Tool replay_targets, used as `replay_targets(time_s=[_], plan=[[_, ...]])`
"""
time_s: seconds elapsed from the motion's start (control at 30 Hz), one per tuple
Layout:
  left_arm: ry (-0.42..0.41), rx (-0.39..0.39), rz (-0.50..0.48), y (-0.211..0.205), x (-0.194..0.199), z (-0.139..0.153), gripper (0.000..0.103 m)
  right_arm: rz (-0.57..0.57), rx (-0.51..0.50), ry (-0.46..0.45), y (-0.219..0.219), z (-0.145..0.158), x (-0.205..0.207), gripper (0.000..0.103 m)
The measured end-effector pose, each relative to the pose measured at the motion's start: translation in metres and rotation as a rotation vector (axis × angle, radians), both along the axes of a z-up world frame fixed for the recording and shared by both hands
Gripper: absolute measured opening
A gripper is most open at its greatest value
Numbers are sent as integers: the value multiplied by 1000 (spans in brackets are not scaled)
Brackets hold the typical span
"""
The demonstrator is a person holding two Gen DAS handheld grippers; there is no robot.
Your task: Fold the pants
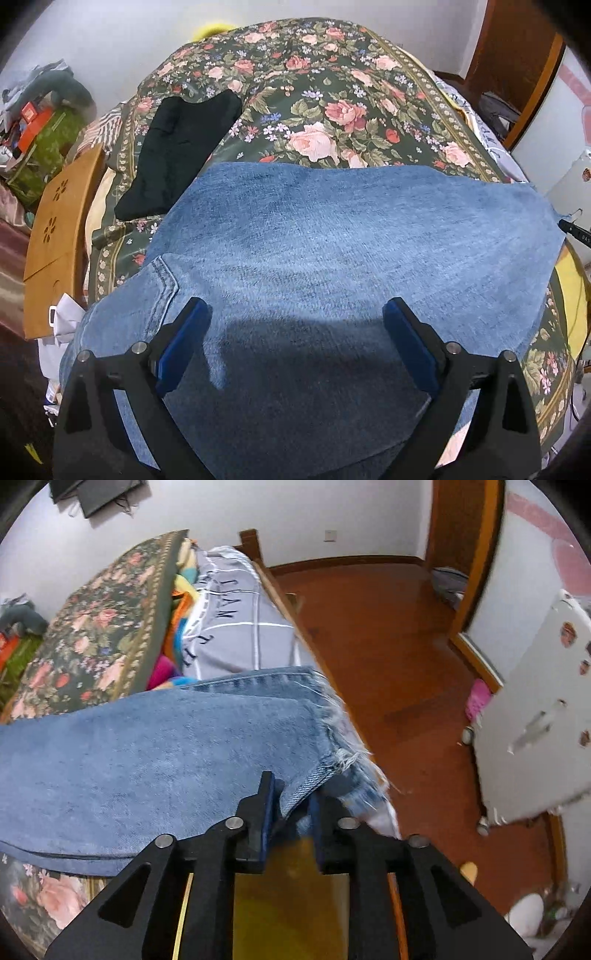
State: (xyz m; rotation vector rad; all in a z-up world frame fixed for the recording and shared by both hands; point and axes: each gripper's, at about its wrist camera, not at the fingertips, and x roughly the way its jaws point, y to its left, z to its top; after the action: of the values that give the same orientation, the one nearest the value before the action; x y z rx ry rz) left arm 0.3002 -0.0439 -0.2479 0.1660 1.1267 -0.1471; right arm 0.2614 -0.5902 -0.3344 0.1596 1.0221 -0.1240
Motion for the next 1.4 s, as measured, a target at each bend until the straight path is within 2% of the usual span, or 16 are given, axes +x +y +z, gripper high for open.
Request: replay_targets(time_s=[0.1,0.2,0.27,0.37,0.5,0.67,0.73,0.87,1.07,1.2,1.27,1.33,1.37,1.4], plan=[[-50,0,17,8,-8,9,97,10,-51,-20,6,23,-1,24],[-112,-1,55,27,-16,24,97,32,-100,-84,22,47,-3,40],[-149,1,84,42,-20,33,97,48,-128,-161,41,74,-2,53],[-206,0,144,79,-26,51,97,90,-135,-249,75,103,3,65],[-245,-3,259,149,-28,68,97,214,-113,-333,133,130,14,70],[-241,-3,406,234,-32,68,97,408,-95,-373,227,145,28,71],[-212,-26,465,267,-31,59,97,461,-92,-382,261,143,31,71],[-113,-105,532,316,-26,26,97,598,-10,-348,327,131,46,71],[88,-239,539,342,-6,-45,96,779,87,-243,418,99,76,71],[234,-333,512,343,3,-85,74,869,102,-148,469,77,101,71],[245,-389,477,339,-1,-93,66,902,104,-109,488,67,111,70],[256,-496,439,338,-5,-98,53,917,106,-64,503,52,122,70],[272,-547,425,337,-8,-101,39,918,106,-39,506,46,126,64],[275,-577,420,336,-11,-103,35,922,108,-6,510,40,129,57]])
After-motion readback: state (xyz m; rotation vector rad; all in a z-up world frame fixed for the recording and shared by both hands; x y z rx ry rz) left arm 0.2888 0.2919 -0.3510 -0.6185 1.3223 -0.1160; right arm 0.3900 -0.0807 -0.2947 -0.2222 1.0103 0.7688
